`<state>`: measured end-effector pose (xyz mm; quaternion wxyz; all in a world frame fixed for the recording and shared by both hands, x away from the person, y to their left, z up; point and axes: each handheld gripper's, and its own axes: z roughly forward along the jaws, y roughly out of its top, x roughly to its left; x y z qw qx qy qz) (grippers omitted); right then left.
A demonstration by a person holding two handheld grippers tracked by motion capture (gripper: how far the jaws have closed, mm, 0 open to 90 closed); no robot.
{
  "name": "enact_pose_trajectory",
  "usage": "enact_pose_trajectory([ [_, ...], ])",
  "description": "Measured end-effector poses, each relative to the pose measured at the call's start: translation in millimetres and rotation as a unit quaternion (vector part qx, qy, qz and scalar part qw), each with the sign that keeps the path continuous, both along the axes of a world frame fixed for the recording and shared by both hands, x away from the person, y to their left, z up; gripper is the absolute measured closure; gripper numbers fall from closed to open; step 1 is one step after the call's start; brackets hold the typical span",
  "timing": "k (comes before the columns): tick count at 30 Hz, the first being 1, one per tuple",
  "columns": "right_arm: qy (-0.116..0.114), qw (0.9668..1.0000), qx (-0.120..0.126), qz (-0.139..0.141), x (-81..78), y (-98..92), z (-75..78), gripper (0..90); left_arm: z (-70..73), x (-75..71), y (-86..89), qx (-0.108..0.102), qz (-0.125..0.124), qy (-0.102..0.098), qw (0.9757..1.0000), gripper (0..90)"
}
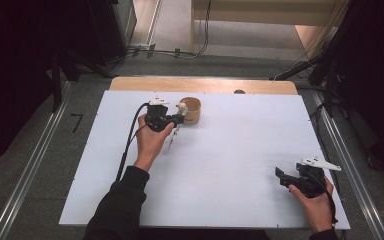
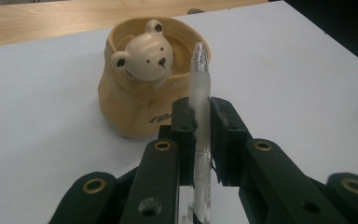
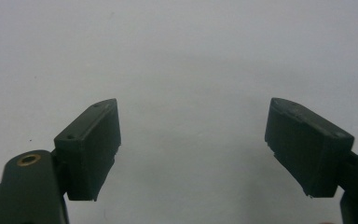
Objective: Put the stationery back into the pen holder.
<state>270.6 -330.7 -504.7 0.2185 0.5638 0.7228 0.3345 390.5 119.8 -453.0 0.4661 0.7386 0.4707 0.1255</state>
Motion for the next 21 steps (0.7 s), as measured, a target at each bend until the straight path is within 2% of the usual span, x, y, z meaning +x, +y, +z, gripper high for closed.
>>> enact_pose_trajectory([
  [17, 0.0, 1.0, -0.001, 0.003, 0.3, 0.4, -0.3, 16.5, 11.7, 17.6, -9.5, 0.005, -0.001, 0.0, 1.0, 81.3],
  [21, -0.001, 1.0, -0.001, 0.004, 0.5, 0.2, -0.3, 16.5, 12.6, 22.1, -11.0, 0.0, 0.0, 0.0, 1.0, 81.2],
])
